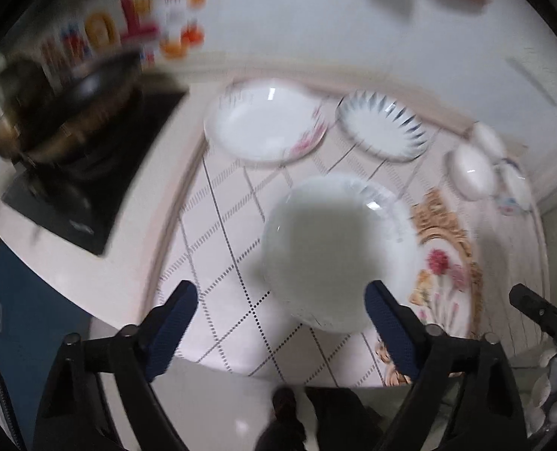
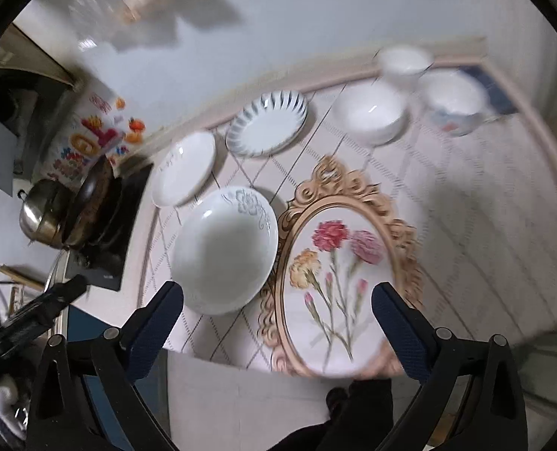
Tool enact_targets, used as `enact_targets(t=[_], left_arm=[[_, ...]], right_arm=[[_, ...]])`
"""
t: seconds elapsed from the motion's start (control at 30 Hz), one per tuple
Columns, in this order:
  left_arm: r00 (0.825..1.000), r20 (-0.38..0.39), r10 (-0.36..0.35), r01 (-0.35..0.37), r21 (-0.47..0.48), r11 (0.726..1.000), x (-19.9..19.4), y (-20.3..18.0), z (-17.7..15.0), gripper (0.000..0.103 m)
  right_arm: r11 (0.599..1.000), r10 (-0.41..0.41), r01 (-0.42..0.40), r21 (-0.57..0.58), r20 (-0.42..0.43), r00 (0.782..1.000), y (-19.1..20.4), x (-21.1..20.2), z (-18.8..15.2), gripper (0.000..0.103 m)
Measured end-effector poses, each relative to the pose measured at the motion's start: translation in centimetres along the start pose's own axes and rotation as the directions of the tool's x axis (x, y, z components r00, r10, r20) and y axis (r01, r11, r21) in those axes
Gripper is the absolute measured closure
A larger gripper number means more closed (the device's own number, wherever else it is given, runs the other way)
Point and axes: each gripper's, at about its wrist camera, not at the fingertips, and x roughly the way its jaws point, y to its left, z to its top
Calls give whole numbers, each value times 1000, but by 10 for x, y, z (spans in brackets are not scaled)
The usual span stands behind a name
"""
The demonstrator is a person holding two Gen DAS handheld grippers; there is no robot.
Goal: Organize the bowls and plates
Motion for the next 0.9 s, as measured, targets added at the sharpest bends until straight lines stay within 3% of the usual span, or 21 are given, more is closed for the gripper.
enact_targets(t=[0.13, 0.27, 0.33, 0.43, 0.47, 0.5, 0.57, 0.77, 0.9], left_arm=[[994, -106, -21, 13, -71, 997, 64, 12, 20, 22], [977, -207, -49, 29, -99, 995, 112, 15, 31, 44], [970, -235, -53, 32, -93, 995, 128, 16, 33, 50], [964, -258, -69, 50, -79, 996, 143, 14, 35, 65], [962, -263, -73, 54, -77, 996, 144, 13, 34, 70], [963, -262, -64, 47, -70, 996, 144, 12, 33, 71], [966, -253, -49, 34, -64, 997, 140, 11, 31, 74], [973, -229, -17, 9, -35, 999, 125, 3, 23, 76], [977, -209, -37, 32, -26, 999, 110, -5, 23, 76]], right_arm=[[999, 51, -52, -6, -133, 990, -5, 84, 32, 14], [994, 112, -109, 27, -244, 963, -8, 152, 50, 33], [990, 138, -127, 56, -282, 949, -11, 182, 59, 39], [985, 174, -159, 74, -320, 931, -11, 214, 67, 59], [984, 180, -165, 74, -335, 925, -9, 222, 69, 72], [984, 180, -167, 68, -347, 920, -8, 232, 70, 83], [985, 173, -168, 45, -364, 915, 0, 237, 69, 91], [989, 136, -148, -9, -354, 925, 10, 246, 70, 92], [989, 133, -146, -10, -353, 926, 7, 238, 71, 92]])
